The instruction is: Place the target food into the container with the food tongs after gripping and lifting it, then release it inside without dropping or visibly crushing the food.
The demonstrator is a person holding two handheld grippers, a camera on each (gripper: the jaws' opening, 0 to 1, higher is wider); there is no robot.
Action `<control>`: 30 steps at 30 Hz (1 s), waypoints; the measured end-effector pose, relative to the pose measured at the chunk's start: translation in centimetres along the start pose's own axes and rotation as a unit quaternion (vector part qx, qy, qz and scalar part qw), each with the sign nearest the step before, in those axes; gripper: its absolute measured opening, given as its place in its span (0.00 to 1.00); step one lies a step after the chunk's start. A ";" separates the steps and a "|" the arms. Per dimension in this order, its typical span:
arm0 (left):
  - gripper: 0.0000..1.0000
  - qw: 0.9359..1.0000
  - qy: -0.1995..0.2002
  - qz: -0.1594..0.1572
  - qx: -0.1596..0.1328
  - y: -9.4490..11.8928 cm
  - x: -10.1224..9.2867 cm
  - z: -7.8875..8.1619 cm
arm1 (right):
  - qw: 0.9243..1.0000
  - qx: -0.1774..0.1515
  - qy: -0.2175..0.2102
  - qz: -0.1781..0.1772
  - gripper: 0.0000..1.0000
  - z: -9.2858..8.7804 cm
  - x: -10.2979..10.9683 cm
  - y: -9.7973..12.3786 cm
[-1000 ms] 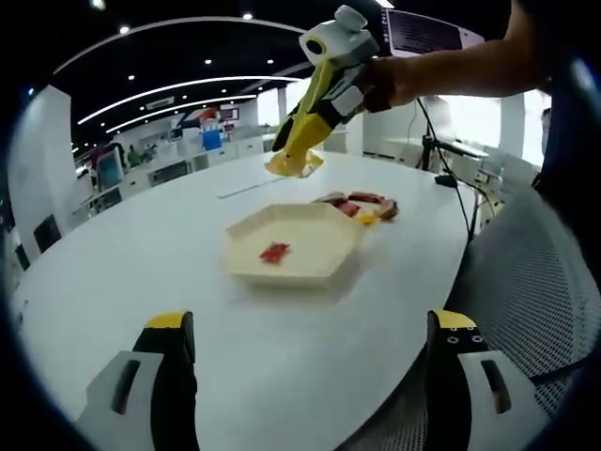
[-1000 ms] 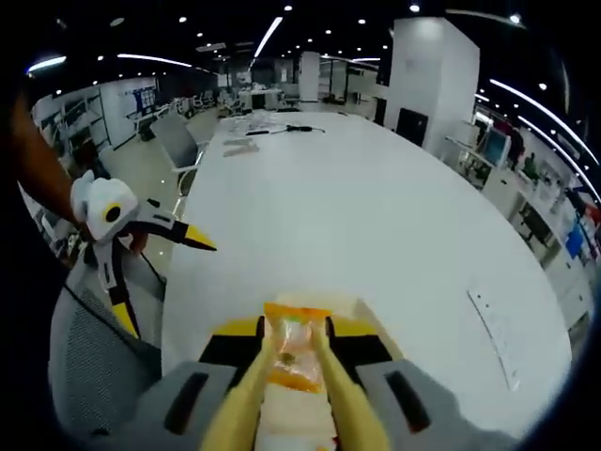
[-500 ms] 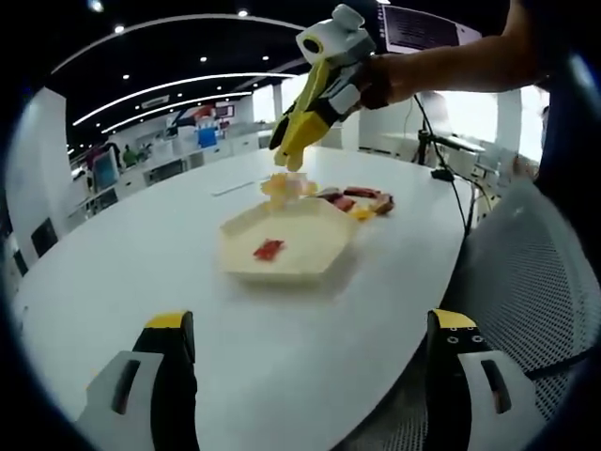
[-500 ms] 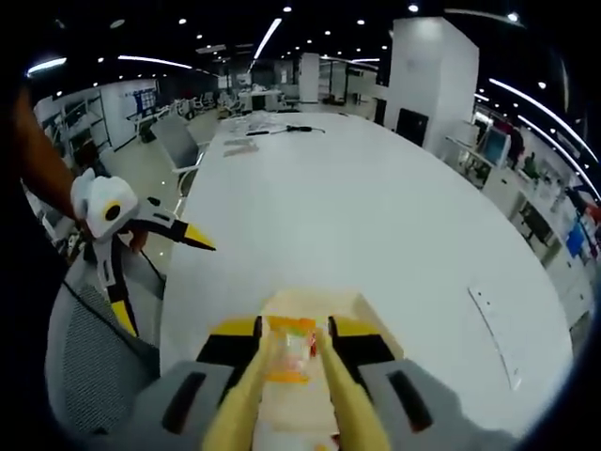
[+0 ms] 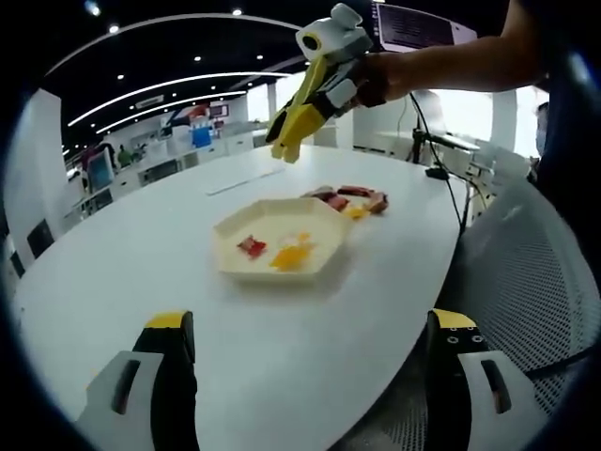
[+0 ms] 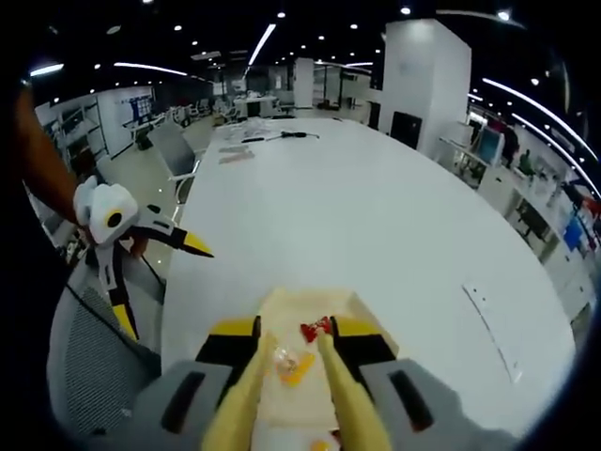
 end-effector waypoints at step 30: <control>1.00 0.996 0.063 0.035 -0.048 1.0 2.8 3.6 | 0.999 -0.014 -0.005 -0.035 0.28 -1.5 -2.0 4.3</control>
Point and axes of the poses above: the point that each gripper's makers call its tool centre point, and the gripper's own axes: y roughly backward along the fingers, x roughly to its left, z roughly out of its top, the point moved 1 cm from there along y, roughly backward along the fingers, and after that the axes turned 3 degrees about -y, right-handed, at the moved point
